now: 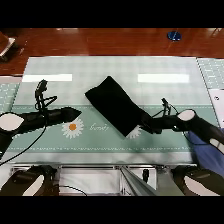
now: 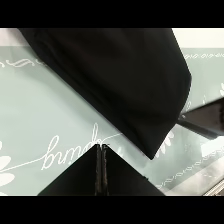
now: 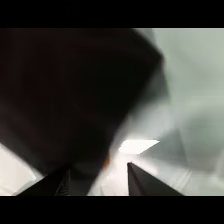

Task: Fold the shirts.

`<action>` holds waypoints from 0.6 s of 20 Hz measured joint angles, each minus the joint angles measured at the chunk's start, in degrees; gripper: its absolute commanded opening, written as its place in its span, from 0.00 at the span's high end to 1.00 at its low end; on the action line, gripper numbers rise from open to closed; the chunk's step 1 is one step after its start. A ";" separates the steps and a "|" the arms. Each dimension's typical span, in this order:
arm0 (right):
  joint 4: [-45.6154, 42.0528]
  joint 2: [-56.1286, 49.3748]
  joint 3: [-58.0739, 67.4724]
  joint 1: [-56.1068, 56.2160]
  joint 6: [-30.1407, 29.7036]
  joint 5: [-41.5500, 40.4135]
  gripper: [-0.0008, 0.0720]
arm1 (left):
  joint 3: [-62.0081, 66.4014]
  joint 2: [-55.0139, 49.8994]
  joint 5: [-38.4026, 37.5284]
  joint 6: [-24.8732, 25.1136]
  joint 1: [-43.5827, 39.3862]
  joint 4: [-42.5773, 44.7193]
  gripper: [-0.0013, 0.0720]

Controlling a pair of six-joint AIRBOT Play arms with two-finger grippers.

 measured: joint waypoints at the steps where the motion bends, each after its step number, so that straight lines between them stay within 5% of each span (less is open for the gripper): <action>1: 0.39 -2.05 1.55 0.17 -0.31 0.48 0.43 | 0.00 0.00 0.00 0.02 0.00 0.00 0.96; 5: 0.66 -8.17 7.80 0.42 -1.16 1.18 0.44 | 0.00 0.00 0.00 0.04 0.00 0.00 0.96; 8: -0.17 -11.47 12.13 0.59 -1.42 0.72 0.64 | 0.00 0.00 0.02 0.04 0.00 0.00 0.96; 10: 0.00 -13.49 14.97 1.01 -1.81 0.37 0.93 | 0.00 0.00 0.02 0.04 0.00 0.00 0.96; 12: 0.33 -15.04 17.73 1.70 -3.10 0.55 0.96 | 0.00 0.00 0.00 0.04 0.00 0.00 0.96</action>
